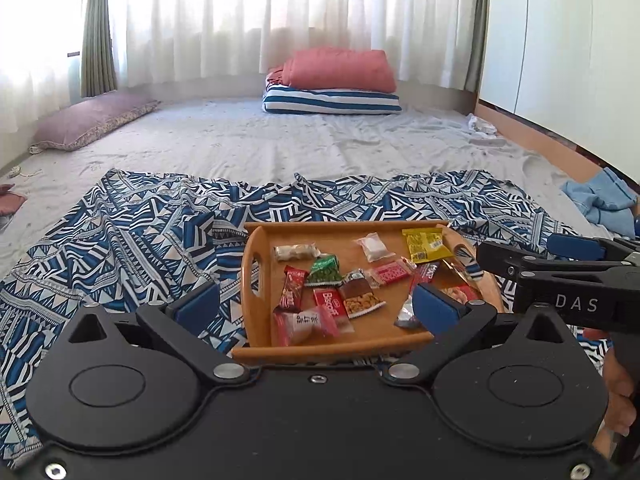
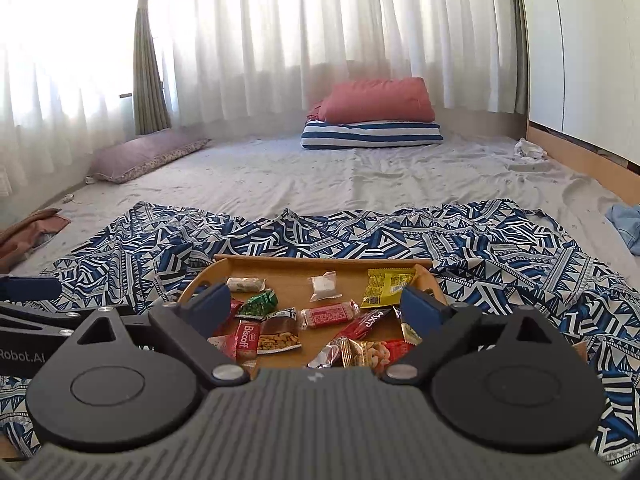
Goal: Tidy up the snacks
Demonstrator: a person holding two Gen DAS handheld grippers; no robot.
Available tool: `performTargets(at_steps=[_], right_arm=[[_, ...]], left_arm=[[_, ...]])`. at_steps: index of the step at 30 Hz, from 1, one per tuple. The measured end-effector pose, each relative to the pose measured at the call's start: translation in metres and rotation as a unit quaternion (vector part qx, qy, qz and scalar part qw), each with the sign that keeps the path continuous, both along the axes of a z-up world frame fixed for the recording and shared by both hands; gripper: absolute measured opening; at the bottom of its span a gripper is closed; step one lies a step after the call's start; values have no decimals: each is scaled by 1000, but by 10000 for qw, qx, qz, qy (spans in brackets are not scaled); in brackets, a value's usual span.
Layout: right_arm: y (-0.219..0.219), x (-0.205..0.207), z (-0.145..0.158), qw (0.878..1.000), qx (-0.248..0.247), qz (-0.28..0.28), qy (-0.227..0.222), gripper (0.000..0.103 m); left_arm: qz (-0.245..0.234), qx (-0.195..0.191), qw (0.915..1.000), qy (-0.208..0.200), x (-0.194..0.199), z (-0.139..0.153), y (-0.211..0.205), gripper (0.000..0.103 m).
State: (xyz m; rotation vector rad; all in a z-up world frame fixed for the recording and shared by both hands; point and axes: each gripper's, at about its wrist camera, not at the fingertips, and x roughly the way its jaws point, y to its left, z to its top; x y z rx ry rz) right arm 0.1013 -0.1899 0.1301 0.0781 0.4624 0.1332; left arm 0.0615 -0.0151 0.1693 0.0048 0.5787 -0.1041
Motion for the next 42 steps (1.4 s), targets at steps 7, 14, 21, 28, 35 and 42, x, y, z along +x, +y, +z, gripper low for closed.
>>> performTargets(at_steps=[7,14,21,28,35,42], right_arm=[[-6,-32,-23,10000,27,-69,-6,99],[-10,-49,-53,9998,-9,-206,78,99],[-4,-55,-85,9992,-300,-236,154,100],[6,-56,-114,9981,-540,-161,238,101],[15,-55,-141,9965,-702,-164,415,102],[18,-50,-162,9941,-803,-188,702,102]], left_arm=[[57,134,9999,-74,-38,-20,-3,103],[94,44,9999,133,-53,-54,-4,103],[229,147,9991,330,-51,-93,-3,103],[380,54,9981,485,-42,-127,4,103],[377,56,9975,591,-36,-154,7,103],[478,-2,9956,804,-29,-173,12,103]])
